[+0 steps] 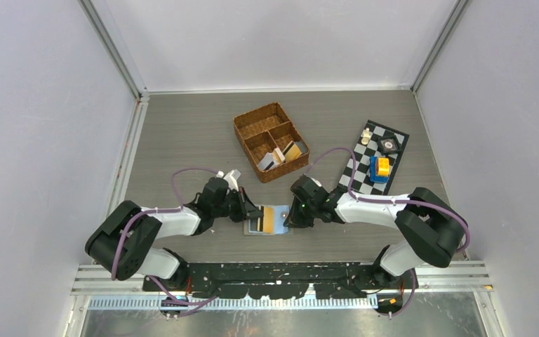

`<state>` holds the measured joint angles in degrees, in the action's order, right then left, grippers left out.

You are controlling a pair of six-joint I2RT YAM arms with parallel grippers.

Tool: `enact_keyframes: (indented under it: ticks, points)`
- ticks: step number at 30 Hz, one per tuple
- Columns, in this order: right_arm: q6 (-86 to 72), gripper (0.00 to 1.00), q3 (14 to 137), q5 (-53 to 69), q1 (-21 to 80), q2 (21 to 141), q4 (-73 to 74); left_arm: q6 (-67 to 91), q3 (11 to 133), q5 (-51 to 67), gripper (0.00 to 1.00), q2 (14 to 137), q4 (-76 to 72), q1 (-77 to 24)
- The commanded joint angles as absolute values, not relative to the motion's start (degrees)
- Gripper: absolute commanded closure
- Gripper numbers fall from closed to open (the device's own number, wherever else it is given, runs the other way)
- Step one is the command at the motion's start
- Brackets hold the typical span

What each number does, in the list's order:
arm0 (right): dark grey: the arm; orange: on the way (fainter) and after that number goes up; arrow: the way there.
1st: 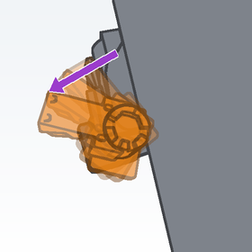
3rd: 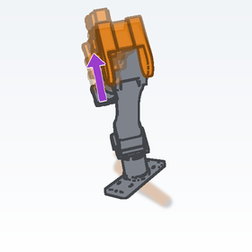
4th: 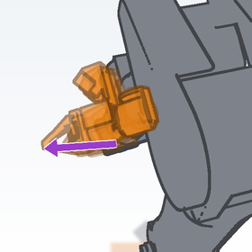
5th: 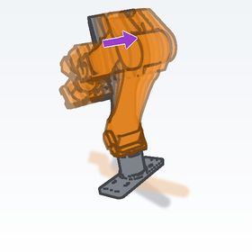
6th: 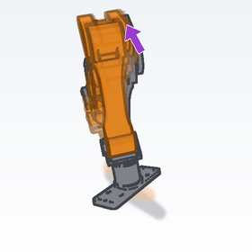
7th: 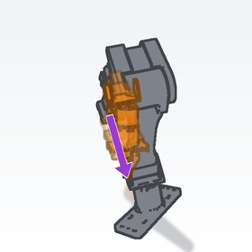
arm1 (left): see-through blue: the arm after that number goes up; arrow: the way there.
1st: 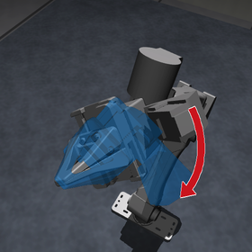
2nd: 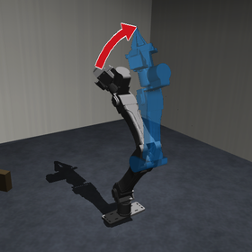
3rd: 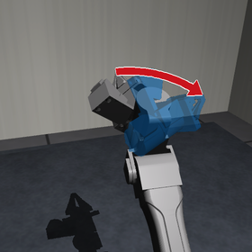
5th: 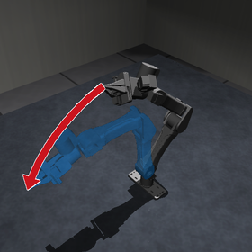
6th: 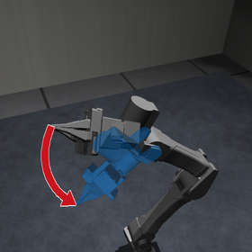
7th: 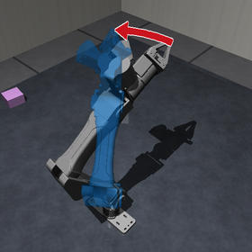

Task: Put the credit cards into the card holder
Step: Insert the credit card into the card holder.

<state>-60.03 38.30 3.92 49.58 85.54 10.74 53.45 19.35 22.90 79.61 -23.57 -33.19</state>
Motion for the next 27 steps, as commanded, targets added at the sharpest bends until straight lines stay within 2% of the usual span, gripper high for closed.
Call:
enact_keyframes:
  ticks: [1, 11, 27]
  points:
    - [-59.6, 1.00, 38.3, -1.8, 50.1, 87.2, 14.3, 52.3, 18.1, 18.7, 1.00, 79.6, -25.3, -32.9]
    - [-59.9, 1.00, 38.6, -2.2, 50.6, 87.4, 14.7, 54.2, 16.7, 20.4, 1.00, 82.9, -30.6, -33.1]
    - [-60.3, 1.00, 38.9, -3.0, 50.8, 86.9, 14.9, 55.9, 14.1, 18.4, 1.00, 81.8, -30.8, -34.9]
